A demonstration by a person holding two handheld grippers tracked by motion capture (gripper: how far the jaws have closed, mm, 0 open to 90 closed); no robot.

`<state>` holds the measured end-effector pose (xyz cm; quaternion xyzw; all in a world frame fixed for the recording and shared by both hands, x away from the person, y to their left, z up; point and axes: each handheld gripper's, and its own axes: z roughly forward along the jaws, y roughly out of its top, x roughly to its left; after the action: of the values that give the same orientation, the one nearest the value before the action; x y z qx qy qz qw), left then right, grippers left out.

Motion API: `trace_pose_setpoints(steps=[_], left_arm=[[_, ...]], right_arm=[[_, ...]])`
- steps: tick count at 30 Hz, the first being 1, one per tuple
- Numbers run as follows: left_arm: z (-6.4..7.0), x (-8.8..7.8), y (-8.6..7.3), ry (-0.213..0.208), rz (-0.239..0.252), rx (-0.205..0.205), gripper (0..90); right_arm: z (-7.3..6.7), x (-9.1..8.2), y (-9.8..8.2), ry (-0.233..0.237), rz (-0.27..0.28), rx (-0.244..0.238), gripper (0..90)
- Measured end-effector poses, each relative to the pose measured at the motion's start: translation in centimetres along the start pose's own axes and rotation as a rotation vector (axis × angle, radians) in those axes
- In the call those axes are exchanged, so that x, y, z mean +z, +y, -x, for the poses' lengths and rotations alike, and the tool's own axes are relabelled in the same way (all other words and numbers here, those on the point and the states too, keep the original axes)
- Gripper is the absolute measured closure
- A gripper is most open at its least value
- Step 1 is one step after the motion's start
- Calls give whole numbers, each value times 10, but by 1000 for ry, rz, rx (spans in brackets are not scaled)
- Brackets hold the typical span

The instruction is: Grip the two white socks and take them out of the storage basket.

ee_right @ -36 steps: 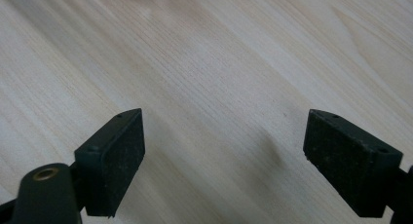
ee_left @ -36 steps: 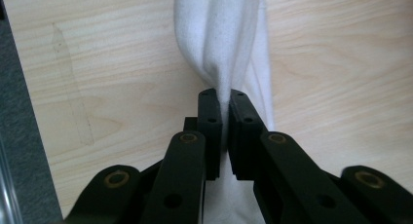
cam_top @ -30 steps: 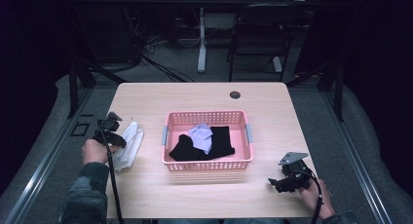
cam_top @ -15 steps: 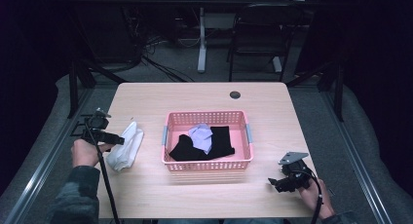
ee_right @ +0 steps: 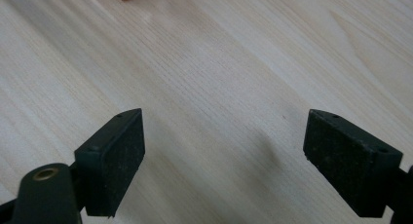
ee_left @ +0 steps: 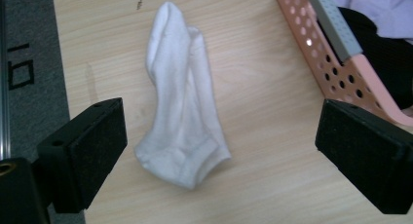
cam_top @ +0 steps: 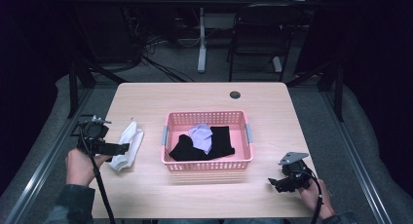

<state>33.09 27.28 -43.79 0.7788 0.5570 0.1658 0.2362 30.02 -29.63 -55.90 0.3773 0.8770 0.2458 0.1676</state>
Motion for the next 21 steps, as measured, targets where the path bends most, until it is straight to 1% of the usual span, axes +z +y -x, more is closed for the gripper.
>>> trace_pose_setpoints(steps=[3,5,8,10,11,14,16,18,20,21], left_arm=[[8,-4,-11,0,3,11,23],[12,-5,-19,6,6,7,18],[18,-4,-30,11,9,4,12],[23,-1,-37,28,9,11,5],[25,1,-41,29,6,11,4],[30,7,-53,31,18,13,3],[34,12,-63,24,22,6,3],[38,18,-73,26,16,4,3],[43,26,-84,15,23,-23,3],[45,31,-88,2,18,-33,3]], right_arm=[[0,0,0,0,0,-2,145],[0,0,0,0,3,-1,145],[0,0,0,0,-5,-12,145],[-1,0,0,4,8,-7,145],[-1,0,0,4,8,-7,145],[-1,0,0,3,7,-7,145],[-1,0,0,2,7,-8,145],[-1,0,0,2,7,-9,145],[-2,0,0,-1,5,-9,145],[-2,0,0,2,5,-10,145]])
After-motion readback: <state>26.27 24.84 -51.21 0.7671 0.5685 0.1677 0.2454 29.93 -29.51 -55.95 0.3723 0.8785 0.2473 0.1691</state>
